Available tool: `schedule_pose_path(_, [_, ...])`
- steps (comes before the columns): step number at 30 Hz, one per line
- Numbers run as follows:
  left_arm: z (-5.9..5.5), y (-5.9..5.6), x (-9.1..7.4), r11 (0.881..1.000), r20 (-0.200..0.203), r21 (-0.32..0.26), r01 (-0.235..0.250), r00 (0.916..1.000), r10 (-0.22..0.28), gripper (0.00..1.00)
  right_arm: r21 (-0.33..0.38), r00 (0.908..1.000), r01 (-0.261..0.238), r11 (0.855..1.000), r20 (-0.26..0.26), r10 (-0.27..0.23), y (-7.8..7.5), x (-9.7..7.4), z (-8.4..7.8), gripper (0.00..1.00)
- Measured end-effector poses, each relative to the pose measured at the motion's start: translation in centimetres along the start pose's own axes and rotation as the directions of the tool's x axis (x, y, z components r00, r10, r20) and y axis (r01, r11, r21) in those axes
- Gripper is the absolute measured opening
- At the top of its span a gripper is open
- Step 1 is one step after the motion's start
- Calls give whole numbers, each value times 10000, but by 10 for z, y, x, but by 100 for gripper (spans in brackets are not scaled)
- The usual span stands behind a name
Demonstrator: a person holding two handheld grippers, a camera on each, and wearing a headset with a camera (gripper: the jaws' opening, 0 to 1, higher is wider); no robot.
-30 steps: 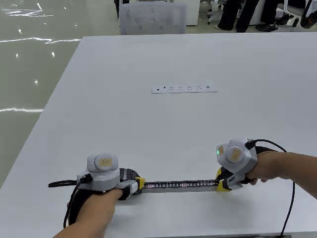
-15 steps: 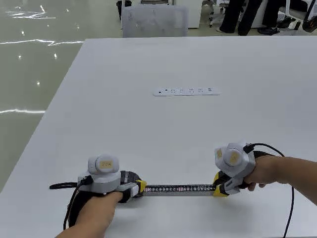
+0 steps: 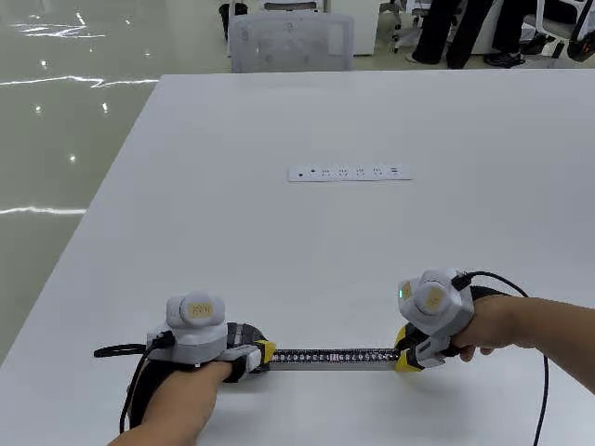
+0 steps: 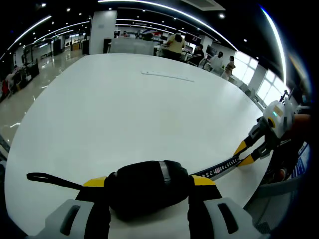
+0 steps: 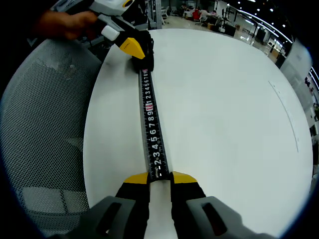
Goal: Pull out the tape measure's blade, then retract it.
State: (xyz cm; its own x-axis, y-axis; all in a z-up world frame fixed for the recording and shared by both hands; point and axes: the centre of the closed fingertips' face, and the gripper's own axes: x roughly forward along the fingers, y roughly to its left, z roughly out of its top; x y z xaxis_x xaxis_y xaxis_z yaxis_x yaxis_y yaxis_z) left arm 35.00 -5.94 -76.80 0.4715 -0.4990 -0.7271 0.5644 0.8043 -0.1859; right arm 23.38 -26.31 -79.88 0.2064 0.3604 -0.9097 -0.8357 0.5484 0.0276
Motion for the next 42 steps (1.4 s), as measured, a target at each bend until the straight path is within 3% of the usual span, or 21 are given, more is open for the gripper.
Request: schedule_pose_path(42, [0,0,0,9999,-26,-125,10,10000,-11,59,9,9996,-58,10000,274,58,4,12,25,14])
